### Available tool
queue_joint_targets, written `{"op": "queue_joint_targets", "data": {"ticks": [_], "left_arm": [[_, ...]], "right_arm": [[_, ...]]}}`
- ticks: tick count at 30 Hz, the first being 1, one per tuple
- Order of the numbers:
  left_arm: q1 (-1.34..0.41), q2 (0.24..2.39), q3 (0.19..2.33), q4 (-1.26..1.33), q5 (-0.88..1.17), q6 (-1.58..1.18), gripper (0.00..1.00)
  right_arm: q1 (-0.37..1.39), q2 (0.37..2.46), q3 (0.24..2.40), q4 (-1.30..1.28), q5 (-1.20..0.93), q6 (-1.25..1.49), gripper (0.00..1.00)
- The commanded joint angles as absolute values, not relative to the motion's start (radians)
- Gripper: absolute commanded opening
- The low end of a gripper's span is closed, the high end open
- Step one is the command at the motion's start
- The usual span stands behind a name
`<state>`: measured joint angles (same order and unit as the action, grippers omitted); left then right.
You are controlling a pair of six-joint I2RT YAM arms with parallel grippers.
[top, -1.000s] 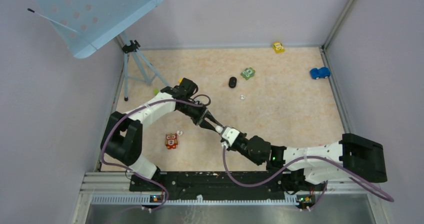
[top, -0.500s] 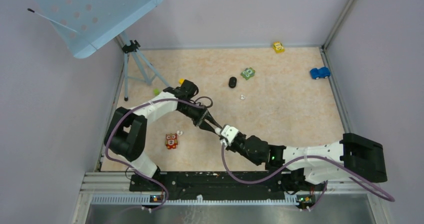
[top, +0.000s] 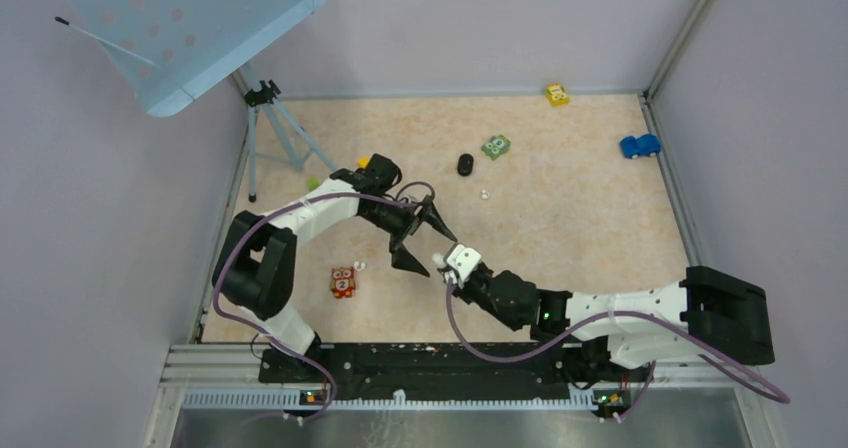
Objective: Insert the wireless bluetooth earbuds into the charging case
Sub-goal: Pass from the right arm to the left
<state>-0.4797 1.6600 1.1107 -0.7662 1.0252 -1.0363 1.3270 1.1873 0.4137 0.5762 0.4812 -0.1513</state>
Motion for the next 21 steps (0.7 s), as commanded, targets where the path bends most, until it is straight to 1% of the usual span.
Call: {"op": "queue_joint_targets", "data": {"ticks": [1,4,10,17,19,21], "left_arm": [[-0.482,1.605,1.141,-0.655,1.058,-1.05,0.99],[-0.479,1.587,1.126,-0.535,1.048,-1.086,0.99],[-0.48,1.57,1.116,-0.359,1.054,-1.137,0.99],[-0.48,1.625,1.227,-0.377,1.024,-1.071,0.99],[-0.482,1.626,1.263,-0.404,0.98,-1.027,0.99],[-0.49,1.617,1.288,-0.425,0.89,-0.952,0.99]], "right_arm": [[1.333,1.153,0.431,0.603,0.534,-0.078,0.0],[1.333,1.114,0.404,0.592,0.55,-0.014,0.0],[1.316,1.022,0.38,0.389,0.508,0.159,0.0],[1.156,0.799,0.263,0.238,0.32,0.397,0.0],[1.09,0.694,0.23,0.182,0.259,0.464,0.0],[1.016,0.595,0.191,0.135,0.188,0.528,0.0]]}}
